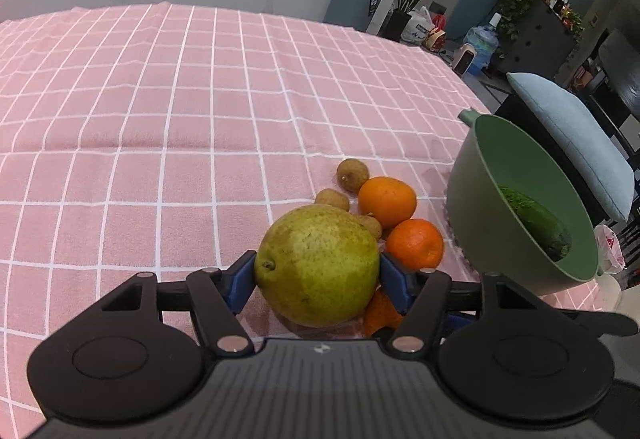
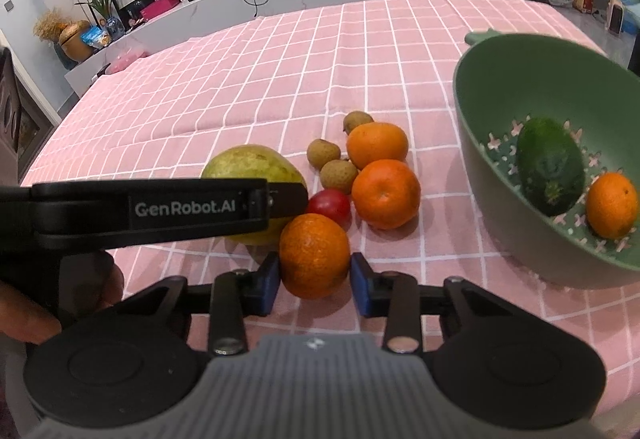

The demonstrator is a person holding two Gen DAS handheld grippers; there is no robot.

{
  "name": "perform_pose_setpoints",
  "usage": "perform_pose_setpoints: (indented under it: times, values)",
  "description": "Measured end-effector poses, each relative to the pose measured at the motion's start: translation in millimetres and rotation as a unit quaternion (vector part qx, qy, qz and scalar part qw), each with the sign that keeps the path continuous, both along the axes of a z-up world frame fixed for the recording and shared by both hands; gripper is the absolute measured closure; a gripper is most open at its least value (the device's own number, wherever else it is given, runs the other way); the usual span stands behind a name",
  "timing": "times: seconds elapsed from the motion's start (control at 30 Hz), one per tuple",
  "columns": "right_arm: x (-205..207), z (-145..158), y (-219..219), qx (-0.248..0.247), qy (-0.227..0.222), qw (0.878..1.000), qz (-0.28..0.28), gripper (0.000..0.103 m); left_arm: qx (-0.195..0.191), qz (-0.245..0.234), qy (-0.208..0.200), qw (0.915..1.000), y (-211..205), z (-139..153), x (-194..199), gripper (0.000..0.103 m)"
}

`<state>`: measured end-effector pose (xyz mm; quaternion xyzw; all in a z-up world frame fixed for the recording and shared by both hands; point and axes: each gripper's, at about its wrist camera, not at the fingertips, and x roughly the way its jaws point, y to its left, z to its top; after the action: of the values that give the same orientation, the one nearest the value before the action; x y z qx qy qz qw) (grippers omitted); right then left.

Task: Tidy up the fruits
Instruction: 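Grasp the yellow-green pear with the left gripper while the right gripper grasps another orange, then carry the pear with the left tool while the right tool carries the orange over the colander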

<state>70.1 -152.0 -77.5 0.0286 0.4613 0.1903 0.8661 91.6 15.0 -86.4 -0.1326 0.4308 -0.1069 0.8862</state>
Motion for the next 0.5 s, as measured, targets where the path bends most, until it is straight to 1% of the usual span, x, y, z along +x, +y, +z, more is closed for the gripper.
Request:
perform_pose_setpoints:
  times: [0.1,0.23,0.5]
  values:
    - [-1,10,-2,-0.007,-0.007,1.000,0.003,0.069,0.008,0.002,0.003,1.0000,0,3,-3,0.028]
    - [-5,28,-10,-0.005,-0.032,0.999,0.005,0.070,0.007,0.008,0.000,0.9999,2,12,-10,0.028]
    - [-17,61,-30,-0.011,-0.077,0.997,0.009,0.070,0.020,0.005,-0.011,0.9997,-4,49,-19,0.028]
